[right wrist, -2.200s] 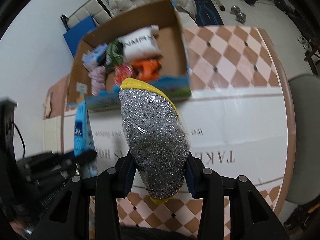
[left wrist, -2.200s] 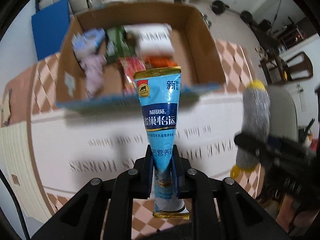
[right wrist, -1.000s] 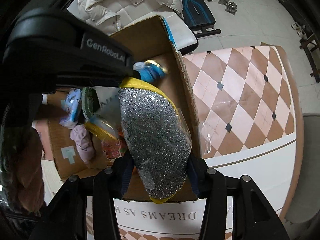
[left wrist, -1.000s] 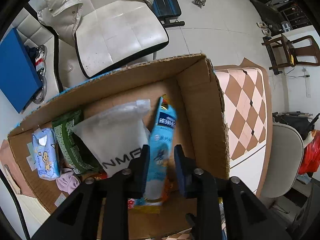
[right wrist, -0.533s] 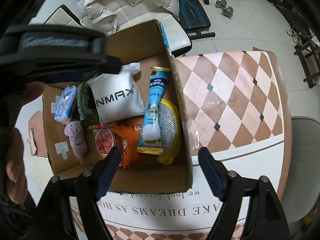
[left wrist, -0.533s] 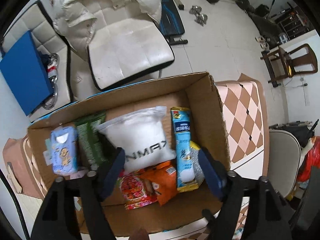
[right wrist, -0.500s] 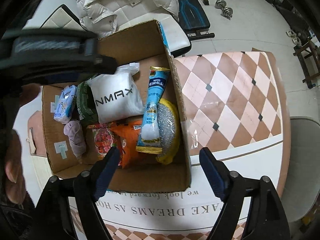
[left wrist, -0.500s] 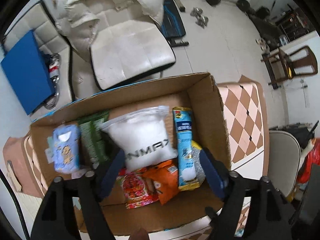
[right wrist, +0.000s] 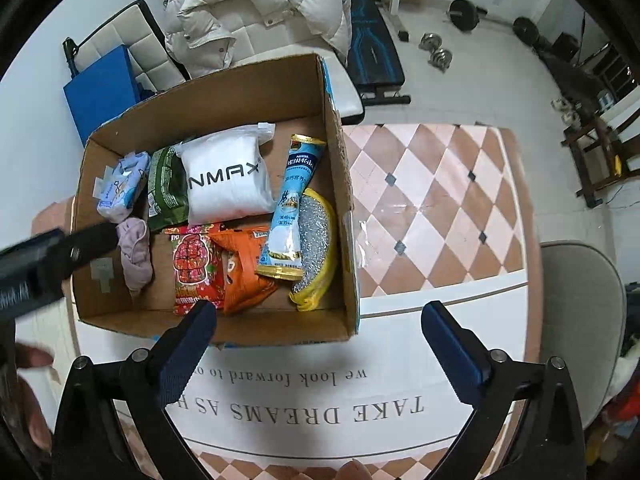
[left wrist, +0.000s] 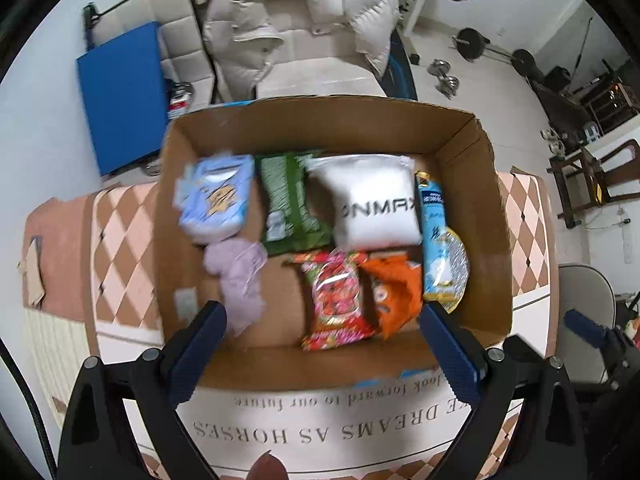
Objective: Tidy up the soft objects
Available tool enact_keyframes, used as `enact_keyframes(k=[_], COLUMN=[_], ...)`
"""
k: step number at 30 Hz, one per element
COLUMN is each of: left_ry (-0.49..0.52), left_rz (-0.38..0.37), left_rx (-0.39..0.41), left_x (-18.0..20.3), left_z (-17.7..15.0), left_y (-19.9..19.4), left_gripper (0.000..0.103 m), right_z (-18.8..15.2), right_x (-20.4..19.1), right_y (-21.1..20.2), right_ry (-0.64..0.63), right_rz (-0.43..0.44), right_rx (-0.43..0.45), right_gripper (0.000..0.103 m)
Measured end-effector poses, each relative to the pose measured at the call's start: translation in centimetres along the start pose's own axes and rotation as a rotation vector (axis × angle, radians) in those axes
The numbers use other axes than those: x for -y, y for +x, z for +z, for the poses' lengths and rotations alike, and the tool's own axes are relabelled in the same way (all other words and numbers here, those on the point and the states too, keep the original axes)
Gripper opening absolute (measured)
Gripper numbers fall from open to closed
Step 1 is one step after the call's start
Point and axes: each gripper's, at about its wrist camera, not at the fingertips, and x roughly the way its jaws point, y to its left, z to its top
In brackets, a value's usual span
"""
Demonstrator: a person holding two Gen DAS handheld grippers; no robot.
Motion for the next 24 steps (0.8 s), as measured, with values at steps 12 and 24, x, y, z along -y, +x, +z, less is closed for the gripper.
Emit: enact_keyframes(k=[12,24], left_ry=[-0.053,-0.042], left_rz=[0.098,0.115], left_rx=[0.197,0.317], left_x=[-0.8,1.5], left_z=[-7.8,-16.0], left_y=[-8.7,-17.8], left_gripper=[0.099,0.099], right_z=[-5.1,-13.8], right_x=[-0.8,0.5], right_y=[-7.1,-18.8], right_ry=[-0.035,-0.032], right_rz=[-0.016,-0.008], right_rx=[0.122,0.314], right_gripper=[0.103,0.103])
